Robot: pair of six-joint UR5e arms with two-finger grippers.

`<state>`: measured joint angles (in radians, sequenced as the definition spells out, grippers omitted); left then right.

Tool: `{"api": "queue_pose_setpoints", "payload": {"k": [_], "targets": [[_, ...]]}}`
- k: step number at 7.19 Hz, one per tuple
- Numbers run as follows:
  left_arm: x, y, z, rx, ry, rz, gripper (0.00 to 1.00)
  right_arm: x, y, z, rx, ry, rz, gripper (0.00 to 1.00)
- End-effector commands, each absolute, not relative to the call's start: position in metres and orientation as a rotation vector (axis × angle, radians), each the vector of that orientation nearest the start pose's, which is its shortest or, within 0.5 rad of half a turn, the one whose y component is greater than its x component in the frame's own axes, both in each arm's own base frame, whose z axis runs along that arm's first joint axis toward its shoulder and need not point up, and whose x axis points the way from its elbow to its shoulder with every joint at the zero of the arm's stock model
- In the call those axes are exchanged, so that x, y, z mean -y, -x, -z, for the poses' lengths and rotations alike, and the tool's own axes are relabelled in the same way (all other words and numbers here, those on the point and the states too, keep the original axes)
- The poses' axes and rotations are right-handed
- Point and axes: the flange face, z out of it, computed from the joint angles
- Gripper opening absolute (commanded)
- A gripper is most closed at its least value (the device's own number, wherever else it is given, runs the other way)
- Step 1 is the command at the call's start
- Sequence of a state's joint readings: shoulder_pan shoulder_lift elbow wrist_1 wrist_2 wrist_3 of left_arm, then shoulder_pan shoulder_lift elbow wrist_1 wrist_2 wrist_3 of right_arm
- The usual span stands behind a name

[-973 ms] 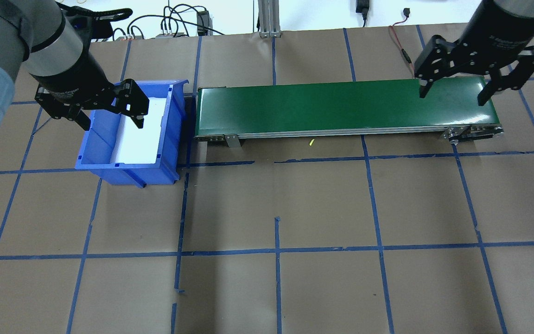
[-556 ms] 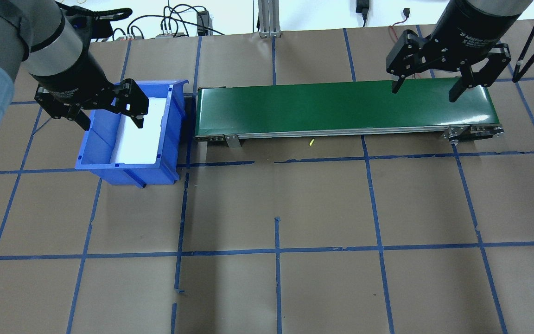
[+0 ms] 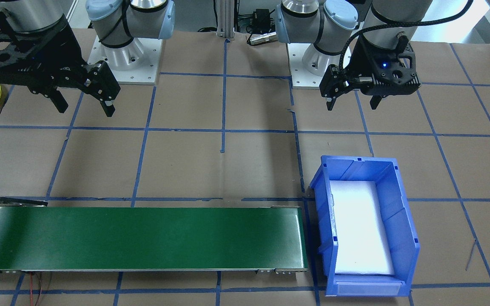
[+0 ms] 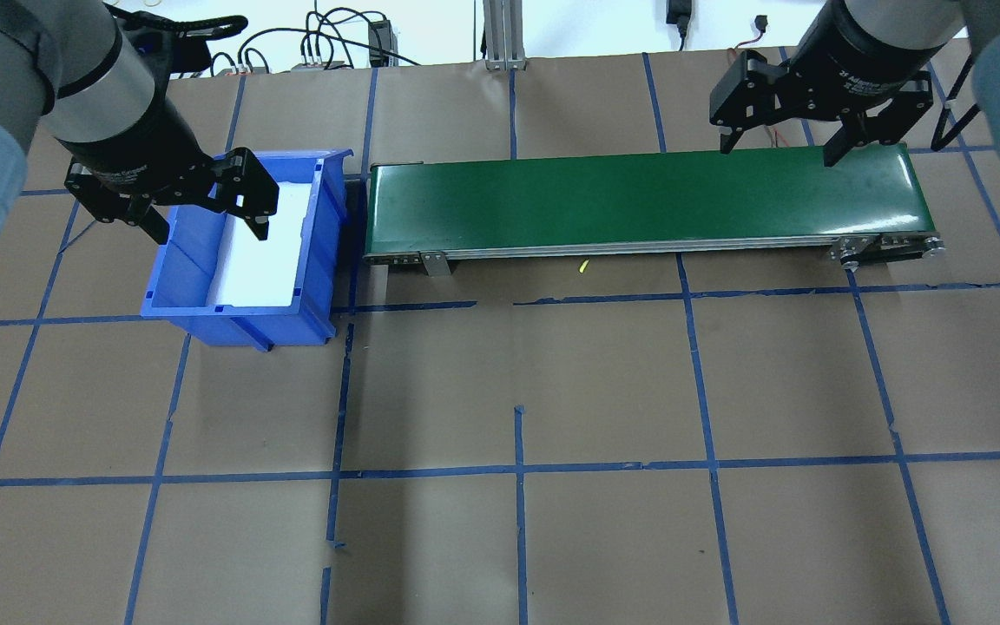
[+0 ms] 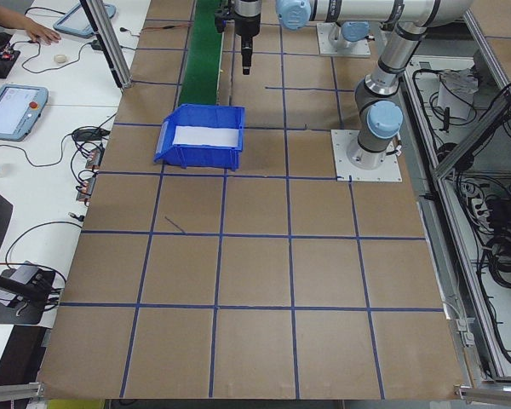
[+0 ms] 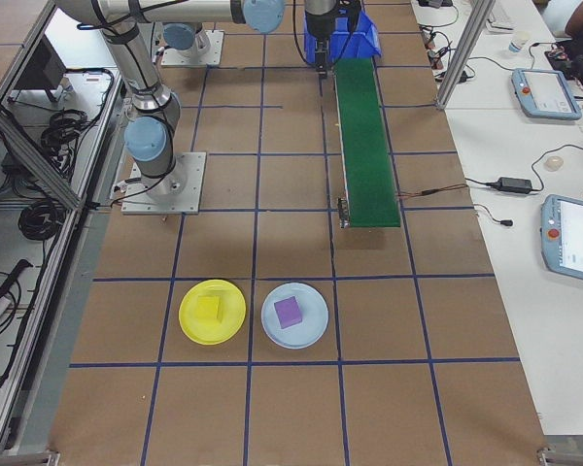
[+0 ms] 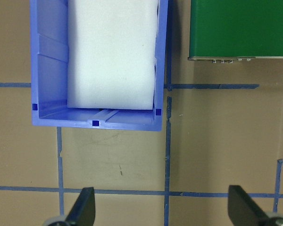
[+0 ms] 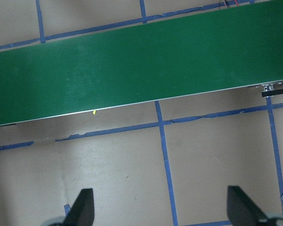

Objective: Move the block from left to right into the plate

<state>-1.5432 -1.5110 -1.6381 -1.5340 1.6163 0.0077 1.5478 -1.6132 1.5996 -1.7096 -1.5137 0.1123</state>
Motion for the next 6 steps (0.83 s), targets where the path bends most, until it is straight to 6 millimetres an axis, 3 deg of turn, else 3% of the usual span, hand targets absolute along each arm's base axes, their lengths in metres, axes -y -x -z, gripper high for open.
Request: {"api": "queue_pose_setpoints", "payload": {"k": [1, 3, 6], "targets": [[0.4727, 0.1157, -0.4872, -3.095, 0.032, 0.044, 1.0, 0.4849, -0.157, -0.5054, -3.132, -0.071, 0.217, 1.0], [0.4729, 0.1157, -0.4879, -3.095, 0.032, 0.046, 1.0, 0.4843, -0.1578, -0.5119, -3.144, -0.051, 0.103, 1.0], [0.4727, 0.1159, -0.4872, -3.096, 0.032, 0.044, 1.0, 0.4865, -0.1521, -0.5133, -3.135, -0.072, 0.103, 1.0]]}}
